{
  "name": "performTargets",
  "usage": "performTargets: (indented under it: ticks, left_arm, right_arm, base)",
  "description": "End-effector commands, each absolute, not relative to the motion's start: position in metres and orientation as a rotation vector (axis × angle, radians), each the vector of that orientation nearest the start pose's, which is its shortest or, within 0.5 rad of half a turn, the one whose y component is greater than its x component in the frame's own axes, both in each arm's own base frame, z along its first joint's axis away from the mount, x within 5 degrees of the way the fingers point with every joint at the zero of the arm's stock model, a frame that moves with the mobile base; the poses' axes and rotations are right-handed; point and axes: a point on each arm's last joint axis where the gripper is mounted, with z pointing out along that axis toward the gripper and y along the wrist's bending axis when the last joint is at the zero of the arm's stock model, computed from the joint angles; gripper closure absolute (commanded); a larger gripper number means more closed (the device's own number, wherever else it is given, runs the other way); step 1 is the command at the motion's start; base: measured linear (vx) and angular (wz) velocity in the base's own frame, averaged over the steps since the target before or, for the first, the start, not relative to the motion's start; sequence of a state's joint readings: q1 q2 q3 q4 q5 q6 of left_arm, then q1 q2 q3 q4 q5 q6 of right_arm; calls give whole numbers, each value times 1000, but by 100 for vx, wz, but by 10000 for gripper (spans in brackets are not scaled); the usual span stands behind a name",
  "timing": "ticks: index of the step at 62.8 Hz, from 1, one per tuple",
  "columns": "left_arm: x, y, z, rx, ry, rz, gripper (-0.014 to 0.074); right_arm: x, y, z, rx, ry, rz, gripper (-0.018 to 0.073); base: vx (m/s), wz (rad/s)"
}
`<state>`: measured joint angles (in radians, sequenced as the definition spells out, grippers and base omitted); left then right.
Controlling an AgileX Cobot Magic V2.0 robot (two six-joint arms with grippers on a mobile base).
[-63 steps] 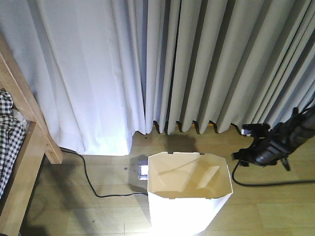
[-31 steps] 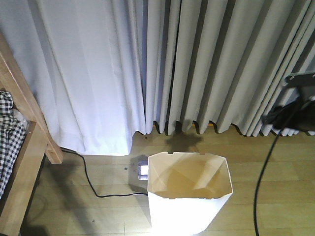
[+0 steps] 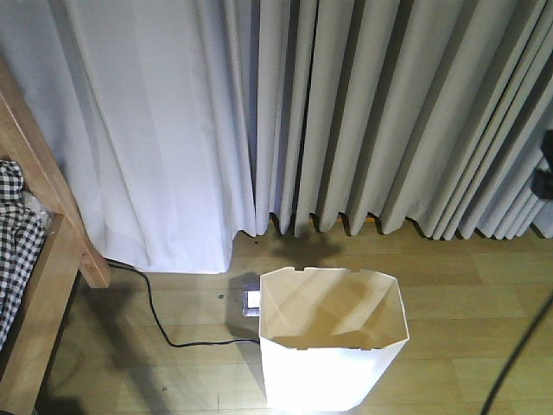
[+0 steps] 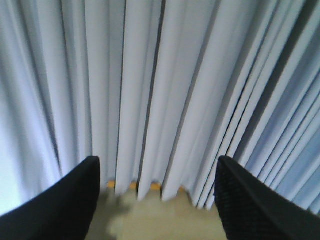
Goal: Move trash bin to bedside with robot
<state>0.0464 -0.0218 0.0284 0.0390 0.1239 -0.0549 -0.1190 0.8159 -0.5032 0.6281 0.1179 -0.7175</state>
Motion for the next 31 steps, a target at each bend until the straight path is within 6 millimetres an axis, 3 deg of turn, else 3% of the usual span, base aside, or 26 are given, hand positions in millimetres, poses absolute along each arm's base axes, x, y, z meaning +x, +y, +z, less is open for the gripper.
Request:
performTargets:
  ticks: [1,19,31]
  left_arm:
    - [55,3,207,-55,1515,19,603]
    - [55,3,207,-55,1515,19,603]
    - [55,3,207,-55,1515,19,603]
  right_arm:
    - [150,-17,297,25,1770,-127,102]
    - [105,-10,284,31,1476,-158,102]
    - [96,-4,270,-12,1432,-104,102]
  base:
    - [0,0]
    - [0,0]
    - [0,0]
